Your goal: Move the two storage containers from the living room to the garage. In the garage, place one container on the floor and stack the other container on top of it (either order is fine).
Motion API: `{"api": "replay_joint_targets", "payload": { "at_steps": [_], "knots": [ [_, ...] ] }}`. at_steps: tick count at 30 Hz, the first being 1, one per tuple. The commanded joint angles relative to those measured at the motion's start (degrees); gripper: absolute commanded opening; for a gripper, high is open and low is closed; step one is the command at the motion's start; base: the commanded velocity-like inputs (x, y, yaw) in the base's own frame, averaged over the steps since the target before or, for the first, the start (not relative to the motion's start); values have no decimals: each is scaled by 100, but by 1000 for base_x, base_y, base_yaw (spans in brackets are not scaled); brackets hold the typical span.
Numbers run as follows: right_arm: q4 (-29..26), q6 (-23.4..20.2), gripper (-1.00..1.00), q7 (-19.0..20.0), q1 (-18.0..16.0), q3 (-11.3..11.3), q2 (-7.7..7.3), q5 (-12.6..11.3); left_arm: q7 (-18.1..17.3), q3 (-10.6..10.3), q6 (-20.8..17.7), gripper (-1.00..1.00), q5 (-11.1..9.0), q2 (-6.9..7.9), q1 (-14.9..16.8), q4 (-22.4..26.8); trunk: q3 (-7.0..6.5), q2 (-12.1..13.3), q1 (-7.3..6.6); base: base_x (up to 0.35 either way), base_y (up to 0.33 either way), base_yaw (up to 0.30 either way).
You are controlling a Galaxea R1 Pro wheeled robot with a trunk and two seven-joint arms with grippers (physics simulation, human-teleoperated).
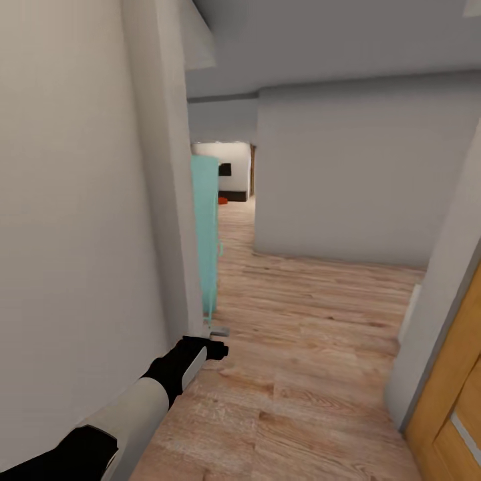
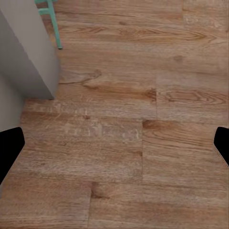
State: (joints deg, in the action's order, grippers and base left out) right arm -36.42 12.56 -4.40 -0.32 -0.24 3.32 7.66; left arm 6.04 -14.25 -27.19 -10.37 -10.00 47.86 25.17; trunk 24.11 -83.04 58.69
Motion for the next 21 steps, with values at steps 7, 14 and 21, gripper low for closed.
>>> {"api": "replay_joint_targets", "payload": {
  "at_steps": [7, 14, 21],
  "knots": [
    [3, 9, 100, -37, -3, -2, 2, 60, 38, -25, -23, 100, -62, 0, 4, 6, 7, -3, 3, 329, -154, 0],
    [3, 9, 100, -35, -3, -2, 2, 60, 38, -25, -23, 100, -62, 0, 4, 6, 7, -3, 3, 329, -148, 0],
    [3, 9, 100, -35, -3, -2, 2, 60, 37, -25, -21, 100, -62, 0, 4, 6, 7, -3, 3, 329, -120, 0]
  ]
}}
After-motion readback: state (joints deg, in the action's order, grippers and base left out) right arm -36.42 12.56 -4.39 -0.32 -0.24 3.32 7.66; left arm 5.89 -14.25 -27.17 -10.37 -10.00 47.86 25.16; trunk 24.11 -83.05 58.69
